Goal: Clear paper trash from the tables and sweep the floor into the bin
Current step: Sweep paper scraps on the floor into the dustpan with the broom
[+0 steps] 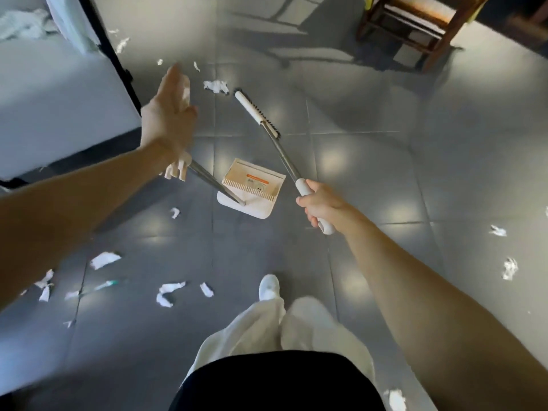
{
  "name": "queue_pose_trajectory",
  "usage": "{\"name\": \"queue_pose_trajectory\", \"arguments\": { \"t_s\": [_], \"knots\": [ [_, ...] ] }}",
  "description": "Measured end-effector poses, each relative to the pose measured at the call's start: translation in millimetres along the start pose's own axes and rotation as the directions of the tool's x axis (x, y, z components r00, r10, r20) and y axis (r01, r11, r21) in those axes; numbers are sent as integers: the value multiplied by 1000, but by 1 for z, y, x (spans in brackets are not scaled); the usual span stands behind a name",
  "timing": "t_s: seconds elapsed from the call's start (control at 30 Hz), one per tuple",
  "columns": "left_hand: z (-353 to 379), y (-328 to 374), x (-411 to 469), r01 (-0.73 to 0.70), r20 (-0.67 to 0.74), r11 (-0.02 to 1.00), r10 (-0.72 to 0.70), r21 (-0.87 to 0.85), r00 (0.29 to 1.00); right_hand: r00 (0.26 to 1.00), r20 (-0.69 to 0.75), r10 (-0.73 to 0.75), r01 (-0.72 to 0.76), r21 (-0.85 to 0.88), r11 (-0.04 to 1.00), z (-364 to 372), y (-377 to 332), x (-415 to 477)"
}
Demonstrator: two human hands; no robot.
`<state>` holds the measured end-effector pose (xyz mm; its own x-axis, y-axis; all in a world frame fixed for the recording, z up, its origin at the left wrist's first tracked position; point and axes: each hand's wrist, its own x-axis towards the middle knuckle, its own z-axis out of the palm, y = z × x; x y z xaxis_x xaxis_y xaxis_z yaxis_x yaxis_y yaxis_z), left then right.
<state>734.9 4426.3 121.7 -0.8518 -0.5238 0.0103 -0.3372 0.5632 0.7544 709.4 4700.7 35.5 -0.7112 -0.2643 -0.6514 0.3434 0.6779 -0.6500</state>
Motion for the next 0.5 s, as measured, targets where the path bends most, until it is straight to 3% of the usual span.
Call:
{"name": "queue_pose_trajectory", "arguments": {
  "t_s": [0.1,0.27,0.5],
  "knots": [
    [16,27,94,15,-28,999,-16,-31,999,1000,10,-3,3,-14,1000,-42,-58,65],
    [46,44,267,-6,-125,993,21,122,992,998,32,-59,62,-84,995,-114,-163,201],
    [66,65,501,84,-232,990,-57,110,971,978,158,-135,166,-202,965,-203,-332,411]
  ]
}}
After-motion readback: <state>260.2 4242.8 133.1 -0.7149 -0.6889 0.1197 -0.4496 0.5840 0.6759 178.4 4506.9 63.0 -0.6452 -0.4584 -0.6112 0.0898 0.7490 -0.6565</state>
